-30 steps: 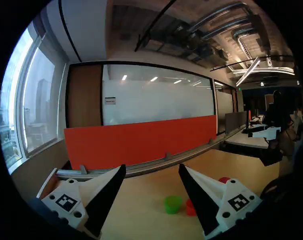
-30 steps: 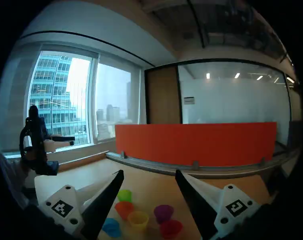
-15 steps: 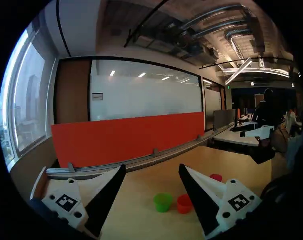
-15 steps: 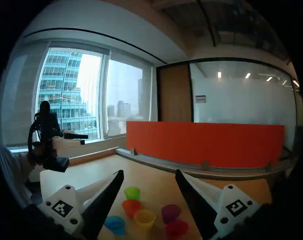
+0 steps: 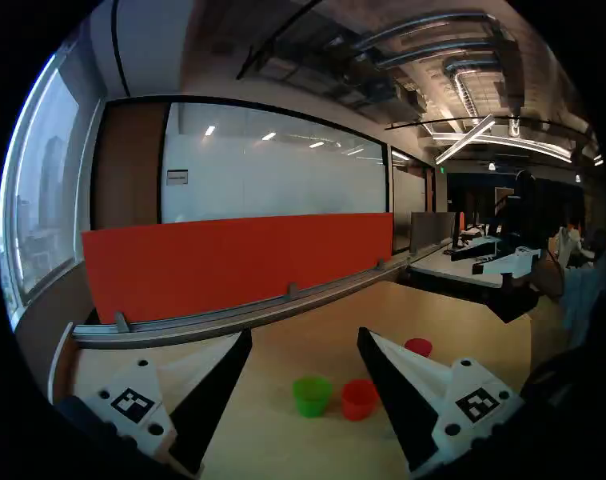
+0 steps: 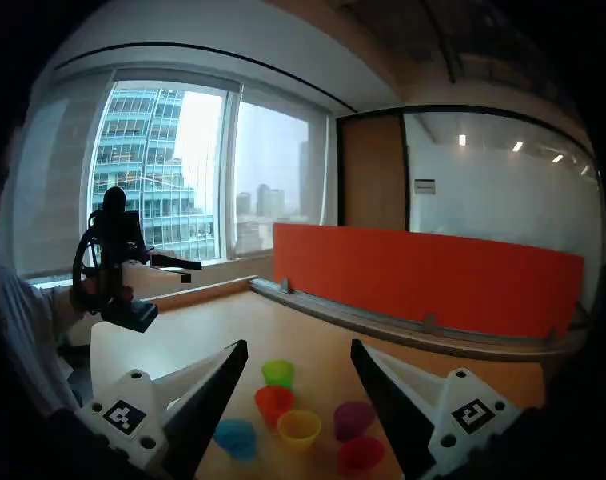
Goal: Pour water
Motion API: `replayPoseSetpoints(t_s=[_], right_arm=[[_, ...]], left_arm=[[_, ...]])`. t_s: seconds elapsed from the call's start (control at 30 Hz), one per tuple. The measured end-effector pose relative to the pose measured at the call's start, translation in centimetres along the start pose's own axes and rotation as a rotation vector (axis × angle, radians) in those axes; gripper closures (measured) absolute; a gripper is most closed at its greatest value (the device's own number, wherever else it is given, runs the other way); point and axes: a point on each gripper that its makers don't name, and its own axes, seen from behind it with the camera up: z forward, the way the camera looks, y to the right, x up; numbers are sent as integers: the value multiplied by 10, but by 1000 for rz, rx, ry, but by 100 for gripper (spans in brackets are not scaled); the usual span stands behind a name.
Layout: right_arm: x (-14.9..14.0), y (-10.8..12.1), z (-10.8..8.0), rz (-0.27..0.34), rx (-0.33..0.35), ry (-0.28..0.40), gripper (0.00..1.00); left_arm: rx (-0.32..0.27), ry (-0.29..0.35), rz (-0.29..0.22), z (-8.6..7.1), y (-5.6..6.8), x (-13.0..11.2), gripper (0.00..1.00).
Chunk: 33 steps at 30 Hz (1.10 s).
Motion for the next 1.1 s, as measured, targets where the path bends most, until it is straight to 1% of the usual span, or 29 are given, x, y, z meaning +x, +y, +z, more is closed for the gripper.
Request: replayPoseSetpoints(t_s=[0.17,0.3,0.4,0.53,0.6,0.77,0.9,1.0,1.1], right_arm=[[-8,-8,7,-31,41,-25,0],[-16,-11,10,-51,66,-46,0],[-21,-11,13,-57,77,-59,0],[-29,-14,15,-55,112,-80,0],[-33,-17,16,-55,135,-92,0],[-43,-21,18,-66,168,-123,0],[-49,-22,20,-78,178,-135,0],[-53,-22,21,-77,187,-144,0],[-62,-24,22,-74,201,-161,0]], left_arm=[[-12,-15,13,7,-3,-7,1],[-29,-29,25,13,-3,-13,2],[-43,-41,33,17,-2,-16,2],[-67,-61,44,21,0,-24,2],[-80,-73,51,22,1,-29,2],[-103,-111,65,28,2,-46,2],[-108,-136,63,33,0,-59,2],[-108,-151,61,37,-2,-67,2],[-114,-169,60,40,-2,-77,2]])
